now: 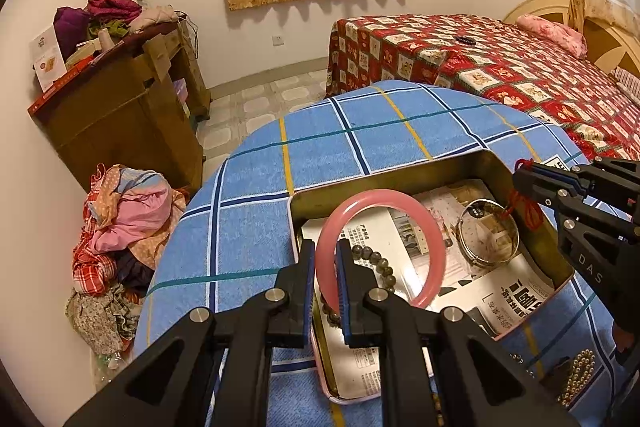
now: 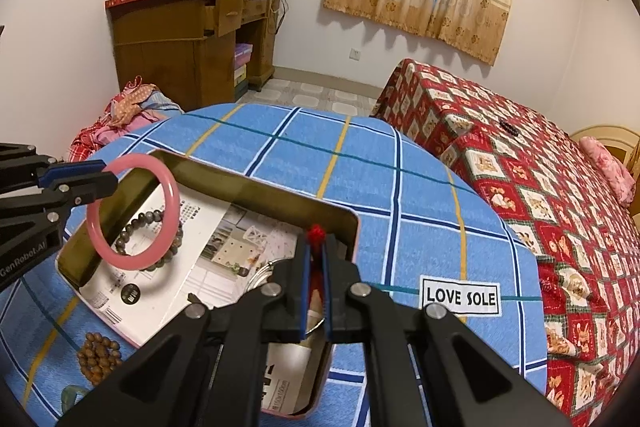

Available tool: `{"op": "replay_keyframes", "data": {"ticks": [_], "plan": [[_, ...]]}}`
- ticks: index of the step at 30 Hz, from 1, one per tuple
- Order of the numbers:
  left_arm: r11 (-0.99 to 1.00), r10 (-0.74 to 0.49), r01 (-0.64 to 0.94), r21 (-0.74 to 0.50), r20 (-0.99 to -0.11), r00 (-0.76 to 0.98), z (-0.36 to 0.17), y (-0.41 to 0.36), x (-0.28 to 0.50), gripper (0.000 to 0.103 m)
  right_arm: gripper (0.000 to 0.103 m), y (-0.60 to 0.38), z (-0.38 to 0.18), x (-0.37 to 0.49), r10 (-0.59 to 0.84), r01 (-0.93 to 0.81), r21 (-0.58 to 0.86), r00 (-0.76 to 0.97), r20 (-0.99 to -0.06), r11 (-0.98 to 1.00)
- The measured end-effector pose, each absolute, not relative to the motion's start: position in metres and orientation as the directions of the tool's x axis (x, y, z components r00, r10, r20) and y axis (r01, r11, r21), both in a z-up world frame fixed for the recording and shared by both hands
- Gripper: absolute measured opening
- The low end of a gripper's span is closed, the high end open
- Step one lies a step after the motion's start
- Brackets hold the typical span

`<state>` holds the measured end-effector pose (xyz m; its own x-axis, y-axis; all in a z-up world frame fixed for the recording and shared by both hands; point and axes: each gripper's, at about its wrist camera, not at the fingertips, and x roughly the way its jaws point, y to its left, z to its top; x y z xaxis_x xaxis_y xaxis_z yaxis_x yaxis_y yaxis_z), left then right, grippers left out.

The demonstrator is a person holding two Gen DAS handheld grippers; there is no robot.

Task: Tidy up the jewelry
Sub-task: 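Carry the pink bangle with the left tool over the tin while the right tool carries the red cord there, then open both tools to release the pink bangle and red cord into the tin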

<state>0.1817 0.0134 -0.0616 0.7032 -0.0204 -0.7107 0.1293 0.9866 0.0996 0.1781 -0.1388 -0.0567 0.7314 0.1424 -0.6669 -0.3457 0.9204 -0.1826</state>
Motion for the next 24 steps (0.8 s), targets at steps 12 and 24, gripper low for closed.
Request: {"op": "replay_keyframes", "data": {"ticks": [12, 24], "plan": [[0.989, -0.012, 0.104, 0.101, -0.659, 0.752, -0.050, 0.015, 0.167, 0.070, 0.057, -0.147, -0.065, 0.174, 0.135, -0.322, -0.162, 0.729, -0.671, 0.933], [0.994, -0.027, 0.091, 0.063, -0.657, 0.754, -0.054, 0.018, 0.116, 0.070, 0.071, -0.166, -0.062, 0.139, 0.128, -0.298, -0.141, 0.726, -0.676, 0.944]]}}
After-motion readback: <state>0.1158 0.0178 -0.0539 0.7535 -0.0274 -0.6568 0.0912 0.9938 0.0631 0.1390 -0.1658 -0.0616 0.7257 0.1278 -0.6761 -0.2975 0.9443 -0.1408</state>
